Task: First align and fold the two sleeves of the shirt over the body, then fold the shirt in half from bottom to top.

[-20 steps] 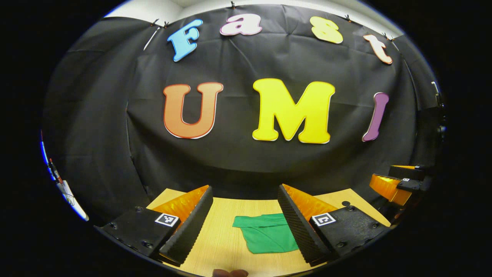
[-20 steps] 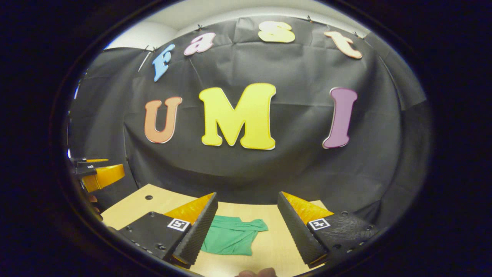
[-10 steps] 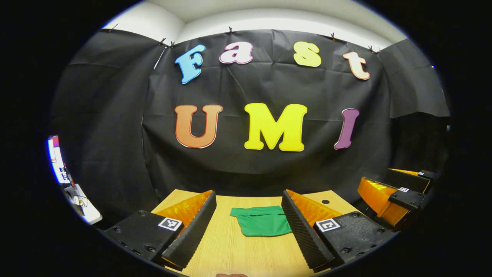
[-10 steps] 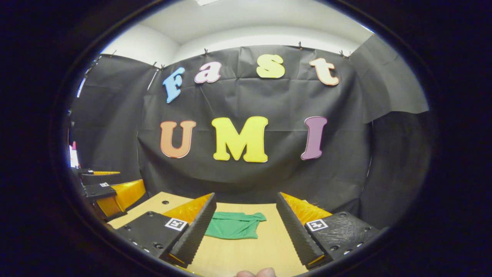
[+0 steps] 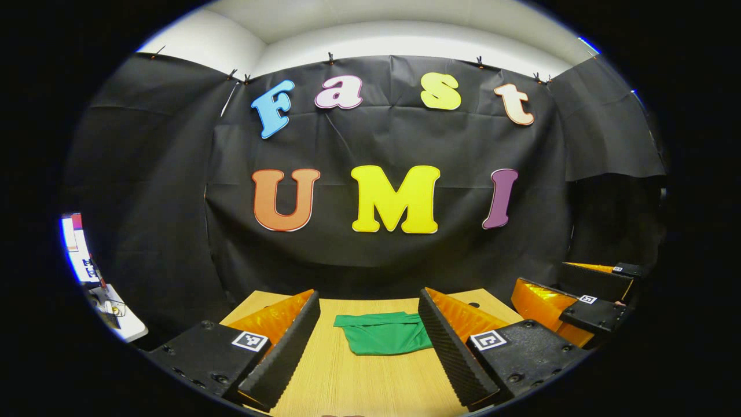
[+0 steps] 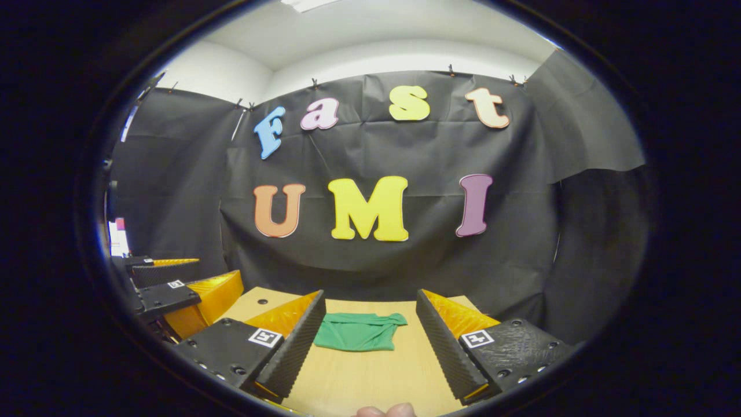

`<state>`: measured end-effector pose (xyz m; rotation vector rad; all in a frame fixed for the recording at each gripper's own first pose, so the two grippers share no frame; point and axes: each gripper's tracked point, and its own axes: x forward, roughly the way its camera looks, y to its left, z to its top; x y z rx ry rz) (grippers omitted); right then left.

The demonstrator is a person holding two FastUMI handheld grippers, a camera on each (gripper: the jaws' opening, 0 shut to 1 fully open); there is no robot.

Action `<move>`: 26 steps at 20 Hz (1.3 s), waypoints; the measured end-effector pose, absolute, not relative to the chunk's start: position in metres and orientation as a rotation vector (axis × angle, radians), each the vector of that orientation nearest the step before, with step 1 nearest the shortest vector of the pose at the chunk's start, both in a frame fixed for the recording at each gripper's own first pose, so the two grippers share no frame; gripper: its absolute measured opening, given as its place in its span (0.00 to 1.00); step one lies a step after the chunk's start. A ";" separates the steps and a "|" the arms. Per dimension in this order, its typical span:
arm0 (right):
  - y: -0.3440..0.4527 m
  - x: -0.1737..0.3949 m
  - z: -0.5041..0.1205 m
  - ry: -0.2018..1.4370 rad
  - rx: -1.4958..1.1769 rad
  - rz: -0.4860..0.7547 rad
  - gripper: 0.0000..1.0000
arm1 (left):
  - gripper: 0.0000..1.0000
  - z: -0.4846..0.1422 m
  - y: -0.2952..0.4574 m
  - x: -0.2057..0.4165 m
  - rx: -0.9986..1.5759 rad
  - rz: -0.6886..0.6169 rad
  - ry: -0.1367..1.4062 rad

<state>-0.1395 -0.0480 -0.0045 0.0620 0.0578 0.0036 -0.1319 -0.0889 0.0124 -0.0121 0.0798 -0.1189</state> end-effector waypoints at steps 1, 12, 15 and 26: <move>-0.051 -0.139 -0.003 0.053 0.062 0.000 0.96 | 1.00 0.011 -0.090 -0.132 -0.015 -0.118 0.086; -0.063 -0.121 -0.001 0.047 0.074 0.006 0.96 | 1.00 0.012 -0.098 -0.119 -0.032 -0.120 0.081; -0.063 -0.117 0.003 0.035 0.075 0.010 0.96 | 1.00 0.013 -0.098 -0.115 -0.033 -0.118 0.078; -0.055 -0.105 0.005 0.034 0.086 0.056 0.96 | 1.00 0.016 -0.088 -0.107 -0.027 -0.090 0.061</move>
